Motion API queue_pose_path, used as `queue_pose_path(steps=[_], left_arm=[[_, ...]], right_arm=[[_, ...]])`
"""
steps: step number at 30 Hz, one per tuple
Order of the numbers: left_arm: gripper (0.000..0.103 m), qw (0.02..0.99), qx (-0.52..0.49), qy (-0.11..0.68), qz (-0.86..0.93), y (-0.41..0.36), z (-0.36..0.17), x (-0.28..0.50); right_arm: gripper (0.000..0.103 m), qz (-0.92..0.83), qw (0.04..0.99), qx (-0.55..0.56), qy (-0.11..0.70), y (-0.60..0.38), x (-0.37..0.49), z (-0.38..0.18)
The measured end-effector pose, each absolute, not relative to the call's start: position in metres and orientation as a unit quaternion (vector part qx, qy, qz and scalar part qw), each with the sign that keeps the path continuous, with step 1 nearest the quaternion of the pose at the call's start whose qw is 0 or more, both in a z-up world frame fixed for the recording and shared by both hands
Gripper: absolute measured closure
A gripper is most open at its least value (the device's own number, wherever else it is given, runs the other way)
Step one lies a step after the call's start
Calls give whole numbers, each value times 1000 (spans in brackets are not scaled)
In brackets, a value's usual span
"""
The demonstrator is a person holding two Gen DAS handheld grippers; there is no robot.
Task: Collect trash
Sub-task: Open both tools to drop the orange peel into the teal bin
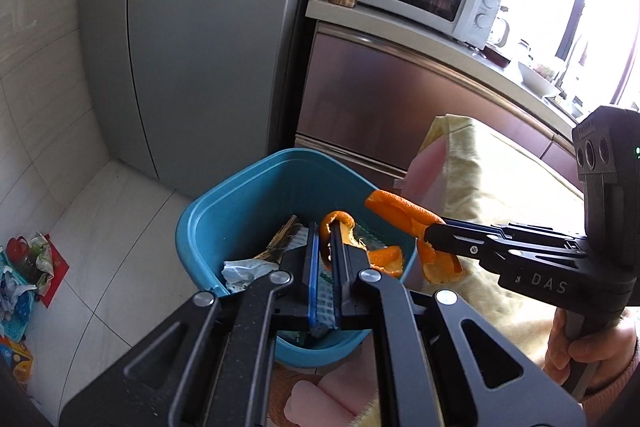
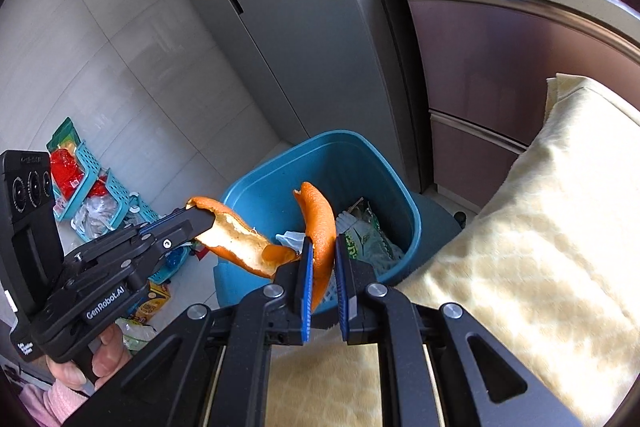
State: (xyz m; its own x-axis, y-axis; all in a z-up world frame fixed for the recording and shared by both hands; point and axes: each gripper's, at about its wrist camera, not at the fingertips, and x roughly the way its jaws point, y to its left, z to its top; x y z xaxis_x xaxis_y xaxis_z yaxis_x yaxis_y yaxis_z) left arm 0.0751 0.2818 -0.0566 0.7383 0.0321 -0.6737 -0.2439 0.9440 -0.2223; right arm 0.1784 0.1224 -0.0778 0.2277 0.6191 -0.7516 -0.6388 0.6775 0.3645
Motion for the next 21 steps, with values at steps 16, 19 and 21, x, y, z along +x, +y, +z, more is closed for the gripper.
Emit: queue_pose_path(steps=[16,19,21], left_arm=[[96,903,-158,386,101,292,-88,94],[94,899,-162,394,100,292,-94,98],[93,896,-164,400,100,292,-99,100]], right_arm=[[88,380,778,-41,499,155,187,-95],[88,379,778,-42,500,157,188,-96],[88,379,777,-41,500,157,189,-96]])
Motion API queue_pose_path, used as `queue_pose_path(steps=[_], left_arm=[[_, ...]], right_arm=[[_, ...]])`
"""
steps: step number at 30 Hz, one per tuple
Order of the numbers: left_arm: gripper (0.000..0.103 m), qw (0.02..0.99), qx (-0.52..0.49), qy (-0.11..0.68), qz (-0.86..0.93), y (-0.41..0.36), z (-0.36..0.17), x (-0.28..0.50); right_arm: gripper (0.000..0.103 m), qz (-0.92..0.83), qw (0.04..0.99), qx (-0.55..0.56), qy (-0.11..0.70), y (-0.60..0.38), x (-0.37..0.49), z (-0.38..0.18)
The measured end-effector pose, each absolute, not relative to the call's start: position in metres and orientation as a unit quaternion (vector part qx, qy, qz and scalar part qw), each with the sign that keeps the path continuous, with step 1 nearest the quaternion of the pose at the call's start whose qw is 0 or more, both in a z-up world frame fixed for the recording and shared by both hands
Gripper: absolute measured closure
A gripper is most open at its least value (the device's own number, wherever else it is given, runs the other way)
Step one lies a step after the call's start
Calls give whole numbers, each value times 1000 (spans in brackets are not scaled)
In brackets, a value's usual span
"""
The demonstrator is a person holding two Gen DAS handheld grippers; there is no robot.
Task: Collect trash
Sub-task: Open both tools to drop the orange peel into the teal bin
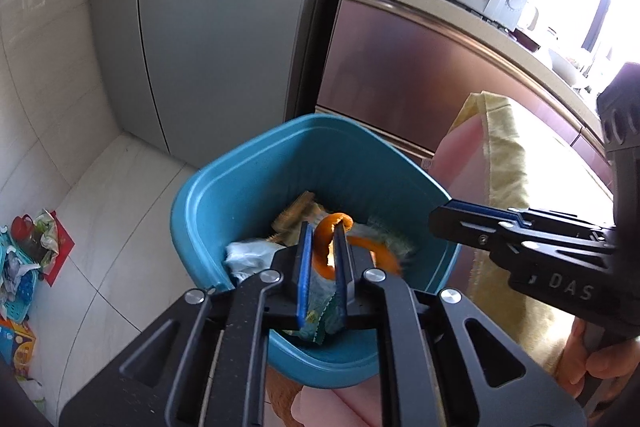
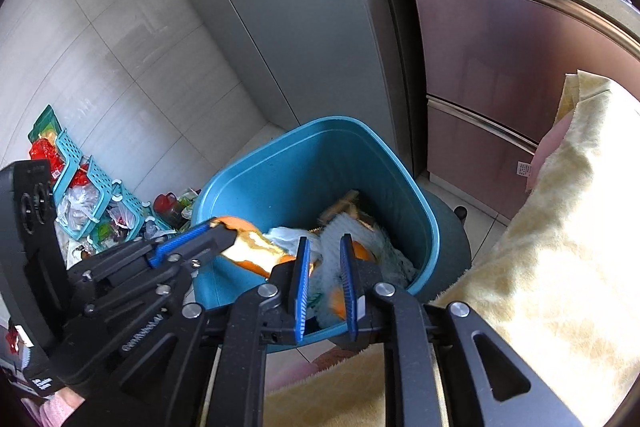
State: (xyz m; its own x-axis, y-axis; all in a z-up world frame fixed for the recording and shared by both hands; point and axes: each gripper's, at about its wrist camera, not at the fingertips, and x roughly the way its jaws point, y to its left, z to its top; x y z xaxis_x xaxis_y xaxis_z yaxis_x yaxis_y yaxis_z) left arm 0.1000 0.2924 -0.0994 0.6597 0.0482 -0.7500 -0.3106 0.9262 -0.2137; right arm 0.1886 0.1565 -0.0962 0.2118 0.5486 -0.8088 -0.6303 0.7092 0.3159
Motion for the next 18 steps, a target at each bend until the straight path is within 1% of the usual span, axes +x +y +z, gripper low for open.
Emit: queue_pose_path(steps=[3,5,6,7,10,12,13,14,15,16,17,18], left_arm=[[88,893,-169,406,97,292,-105,102],[74,894,-169,403,97,290,-105,101],[71,896,-168,400,98,289,-103,100],[66,897,-168,398,98,288,-103,99],[53,901,-164,390,97,285,-97,94],[46,905,-162,383,91,281,-93,90],[39,906,-162,381,89,280,-90,88],[34,908,-160,377,88,277,-87,86],[31,911,-157,371,84,274,-83,83],[25,916,-151,364,80,270,-79,80],[18,919,-146,357,79,267,-75,77],[16,923,-143,350,76,264,-70,73]], right_arm=[[86,380,776,-36,501,153,189,-96],[85,382,776,-33,501,150,187,-96],[85,383,776,-31,499,148,187,-95],[83,384,777,-29,499,146,187,-94],[69,388,780,-22,490,137,182,-90],[67,389,783,-20,484,129,179,-86],[64,390,785,-18,481,125,176,-84],[58,390,787,-16,478,120,175,-82],[54,388,792,-14,472,114,172,-79],[45,389,795,-12,465,108,169,-76],[42,390,798,-11,459,102,166,-74],[42,386,803,-13,454,95,162,-71]])
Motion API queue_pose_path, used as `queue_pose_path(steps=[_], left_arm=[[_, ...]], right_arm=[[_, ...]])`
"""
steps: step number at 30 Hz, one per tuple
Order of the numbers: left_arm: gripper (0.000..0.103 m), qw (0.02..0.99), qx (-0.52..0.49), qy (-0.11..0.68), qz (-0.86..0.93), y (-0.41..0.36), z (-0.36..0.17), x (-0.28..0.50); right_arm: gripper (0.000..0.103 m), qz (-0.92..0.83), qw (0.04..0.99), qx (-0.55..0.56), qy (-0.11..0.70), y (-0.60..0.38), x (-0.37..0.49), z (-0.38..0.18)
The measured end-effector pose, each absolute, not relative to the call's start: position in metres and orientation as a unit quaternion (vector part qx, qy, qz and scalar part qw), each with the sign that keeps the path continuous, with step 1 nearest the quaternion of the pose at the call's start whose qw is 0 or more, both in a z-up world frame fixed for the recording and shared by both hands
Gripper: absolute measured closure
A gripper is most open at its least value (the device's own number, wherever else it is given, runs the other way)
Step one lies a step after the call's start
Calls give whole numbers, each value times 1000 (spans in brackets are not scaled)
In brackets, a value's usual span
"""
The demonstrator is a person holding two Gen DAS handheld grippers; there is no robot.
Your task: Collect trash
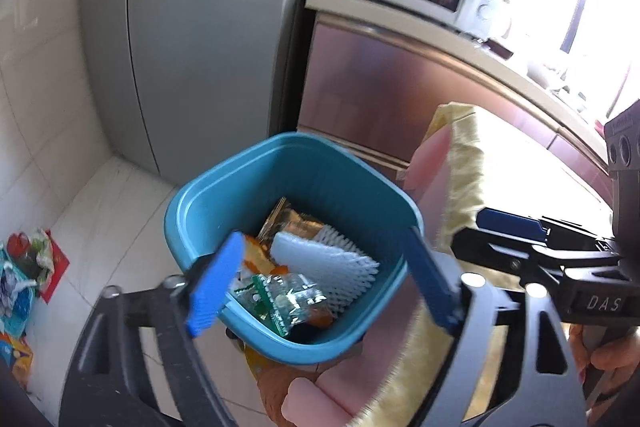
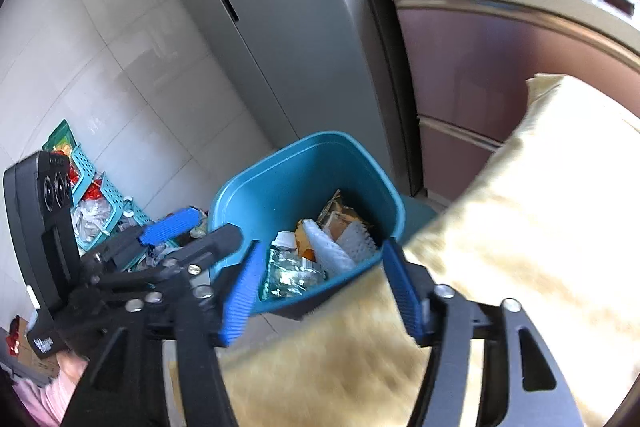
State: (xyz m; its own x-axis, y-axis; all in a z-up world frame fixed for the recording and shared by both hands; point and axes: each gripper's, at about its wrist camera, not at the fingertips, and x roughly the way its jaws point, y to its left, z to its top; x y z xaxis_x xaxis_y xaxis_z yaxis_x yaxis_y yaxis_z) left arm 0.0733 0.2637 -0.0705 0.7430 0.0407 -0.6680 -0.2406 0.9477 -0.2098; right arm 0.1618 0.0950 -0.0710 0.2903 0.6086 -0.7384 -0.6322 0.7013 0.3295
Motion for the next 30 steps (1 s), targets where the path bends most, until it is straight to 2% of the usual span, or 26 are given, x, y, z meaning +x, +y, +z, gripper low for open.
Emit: queue_pose_path(steps=[2,5,9,13,24,30], left_arm=[[5,930,-139,336,64,255,-62,66],[5,936,-141,319,49,242,-52,58],[5,943,-128,303,39,217,-40,47],[6,954,-103,279,29,185,-30,37],[5,970,-55,235,-25,102,-17,26],[5,974,-38,218,-45,71,-14,21]], right_arm=[[35,384,810,-10,444,79,154,-66],[25,368,828,-2,423,53,142,-56],[19,337,854,7,397,14,123,-43],[7,279,893,7,354,-29,95,-30],[7,119,953,6,279,-128,32,-19],[7,69,961,22,269,-165,13,-23]])
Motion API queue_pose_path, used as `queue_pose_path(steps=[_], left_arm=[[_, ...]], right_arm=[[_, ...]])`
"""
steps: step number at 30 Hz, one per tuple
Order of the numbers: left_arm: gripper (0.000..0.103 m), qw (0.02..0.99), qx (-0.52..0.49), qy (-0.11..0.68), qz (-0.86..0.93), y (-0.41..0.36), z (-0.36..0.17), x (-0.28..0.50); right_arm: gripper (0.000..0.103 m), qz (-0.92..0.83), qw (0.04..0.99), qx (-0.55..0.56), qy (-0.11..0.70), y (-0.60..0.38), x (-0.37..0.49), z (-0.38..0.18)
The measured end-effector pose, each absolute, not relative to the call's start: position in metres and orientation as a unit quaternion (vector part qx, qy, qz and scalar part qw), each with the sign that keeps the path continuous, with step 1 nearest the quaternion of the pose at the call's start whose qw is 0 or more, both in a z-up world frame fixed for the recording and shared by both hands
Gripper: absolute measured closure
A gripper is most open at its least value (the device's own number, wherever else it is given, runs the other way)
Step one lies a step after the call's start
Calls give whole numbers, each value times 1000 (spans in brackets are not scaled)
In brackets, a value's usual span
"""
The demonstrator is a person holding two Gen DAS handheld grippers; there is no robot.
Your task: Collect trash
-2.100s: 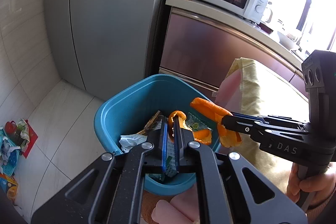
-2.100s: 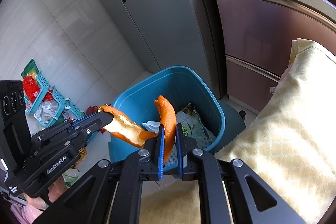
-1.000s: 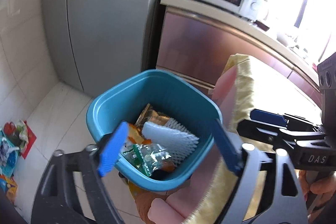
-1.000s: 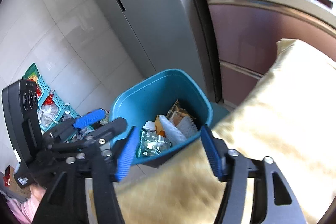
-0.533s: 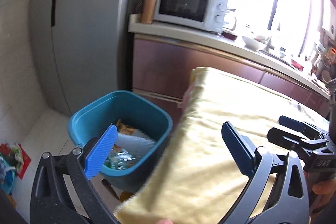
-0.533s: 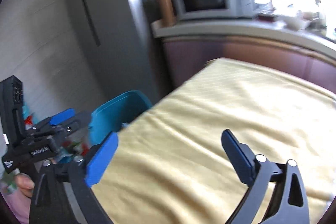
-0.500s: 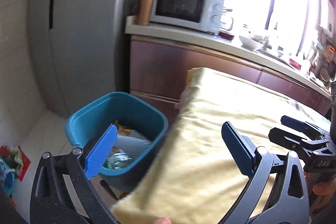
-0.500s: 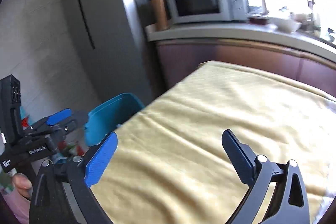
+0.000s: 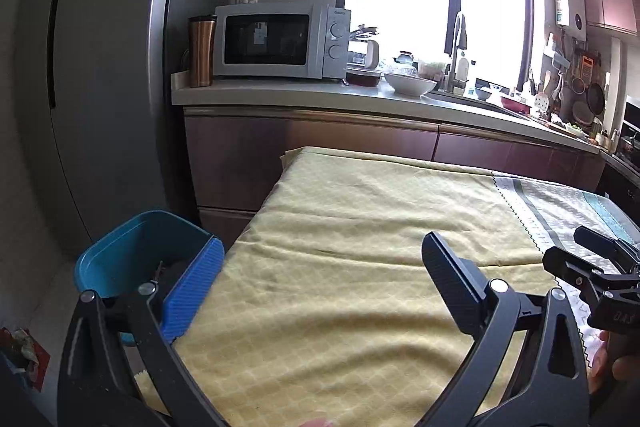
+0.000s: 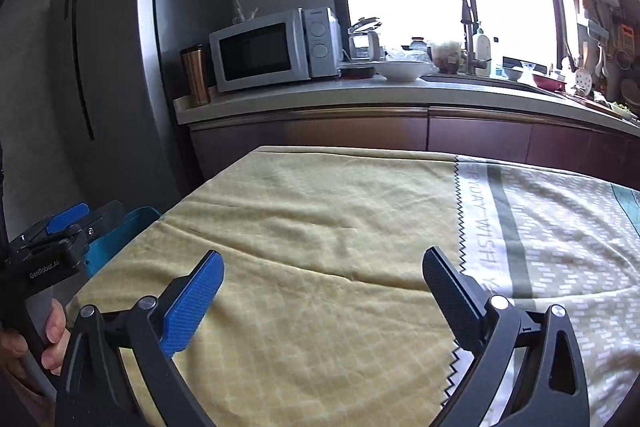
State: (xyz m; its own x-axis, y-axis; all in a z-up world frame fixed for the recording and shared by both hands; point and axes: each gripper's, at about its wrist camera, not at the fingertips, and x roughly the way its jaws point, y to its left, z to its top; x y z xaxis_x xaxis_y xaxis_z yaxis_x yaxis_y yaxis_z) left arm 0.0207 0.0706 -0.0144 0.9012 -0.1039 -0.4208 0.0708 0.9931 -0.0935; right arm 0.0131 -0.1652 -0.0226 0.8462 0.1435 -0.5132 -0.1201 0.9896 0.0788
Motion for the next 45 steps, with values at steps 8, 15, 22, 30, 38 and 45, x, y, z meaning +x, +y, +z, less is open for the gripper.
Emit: queue_pose_path(steps=[8,15,22,30,38,45], left_arm=[[6,977,-22,208,-51,52,-19,18],[5,976,-19,212,-53,45,-25,17],[6,974,-19,218,-57,41,-29,18],[5,973,-16,221,-61,38,-32,17],[6,973,-17,221,-64,38,-32,17],[6,973,-17,221,-63,37,-32,16]], right_arm=[[7,35,966,28,255,-186,-2,-23],[7,22,969,23,244,-186,-7,-21],[7,14,972,18,235,-185,-11,-18],[7,9,972,13,236,-185,-14,-18],[7,11,972,8,237,-183,-14,-17],[7,17,971,7,239,-178,-14,-16]])
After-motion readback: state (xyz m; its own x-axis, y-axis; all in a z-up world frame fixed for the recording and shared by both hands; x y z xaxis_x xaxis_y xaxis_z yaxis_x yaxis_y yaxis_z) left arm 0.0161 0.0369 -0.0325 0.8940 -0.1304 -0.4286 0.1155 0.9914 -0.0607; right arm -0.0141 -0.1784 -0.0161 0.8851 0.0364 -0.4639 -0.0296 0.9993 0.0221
